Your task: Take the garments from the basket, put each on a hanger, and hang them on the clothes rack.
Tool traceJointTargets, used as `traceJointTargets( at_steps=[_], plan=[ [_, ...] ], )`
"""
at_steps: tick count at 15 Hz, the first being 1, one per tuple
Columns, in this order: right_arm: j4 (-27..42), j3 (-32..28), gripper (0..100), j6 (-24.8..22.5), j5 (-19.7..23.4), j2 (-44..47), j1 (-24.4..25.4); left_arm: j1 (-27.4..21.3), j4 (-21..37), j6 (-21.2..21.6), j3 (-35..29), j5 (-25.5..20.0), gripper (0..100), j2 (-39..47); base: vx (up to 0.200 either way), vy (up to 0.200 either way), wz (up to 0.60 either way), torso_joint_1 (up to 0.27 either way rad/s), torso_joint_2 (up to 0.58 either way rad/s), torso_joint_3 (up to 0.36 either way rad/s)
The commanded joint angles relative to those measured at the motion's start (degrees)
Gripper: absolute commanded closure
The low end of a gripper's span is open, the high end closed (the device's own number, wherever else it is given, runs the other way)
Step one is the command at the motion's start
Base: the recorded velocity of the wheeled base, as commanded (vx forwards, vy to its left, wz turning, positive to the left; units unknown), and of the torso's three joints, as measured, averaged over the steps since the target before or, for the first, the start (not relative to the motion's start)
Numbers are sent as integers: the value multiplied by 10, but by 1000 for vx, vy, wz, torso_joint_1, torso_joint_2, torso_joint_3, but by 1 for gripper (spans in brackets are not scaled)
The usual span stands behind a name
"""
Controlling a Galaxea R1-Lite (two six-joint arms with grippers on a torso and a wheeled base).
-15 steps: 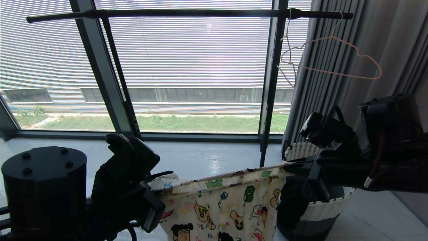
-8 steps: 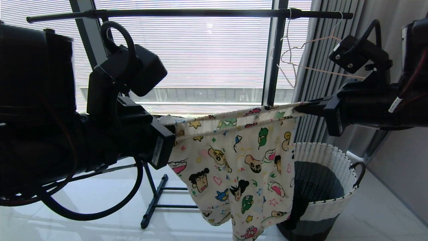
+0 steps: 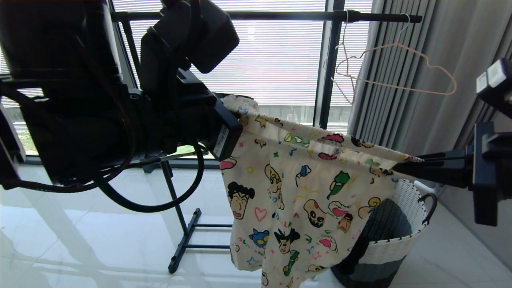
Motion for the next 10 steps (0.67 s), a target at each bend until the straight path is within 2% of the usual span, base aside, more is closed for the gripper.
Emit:
traceJointTargets(
  at_steps=[1, 3, 4, 5, 7, 10],
  plan=[
    [39, 13, 100, -1, -1, -77, 64, -8, -2, -13, -55, -3, 100, 55, 0, 0, 0, 0, 0, 0],
    [47, 13, 100, -1, -15, -82, 77, -21, 9, -34, -67, -3, 100, 60, 0, 0, 0, 0, 0, 0],
    [45, 12, 100, 0, -34, -79, 76, -27, 35, -41, -65, -3, 100, 49, 0, 0, 0, 0, 0, 0],
    [39, 6, 100, 6, -42, -71, 68, -36, 73, -53, -65, -3, 100, 31, 0, 0, 0, 0, 0, 0],
    [-5, -40, 100, 30, -42, -19, 35, -68, 198, -100, -63, -6, 100, -18, 0, 0, 0, 0, 0, 0],
    [-33, -139, 100, 31, -42, 72, 32, -127, 284, -189, -55, -6, 100, -56, 0, 0, 0, 0, 0, 0]
  ],
)
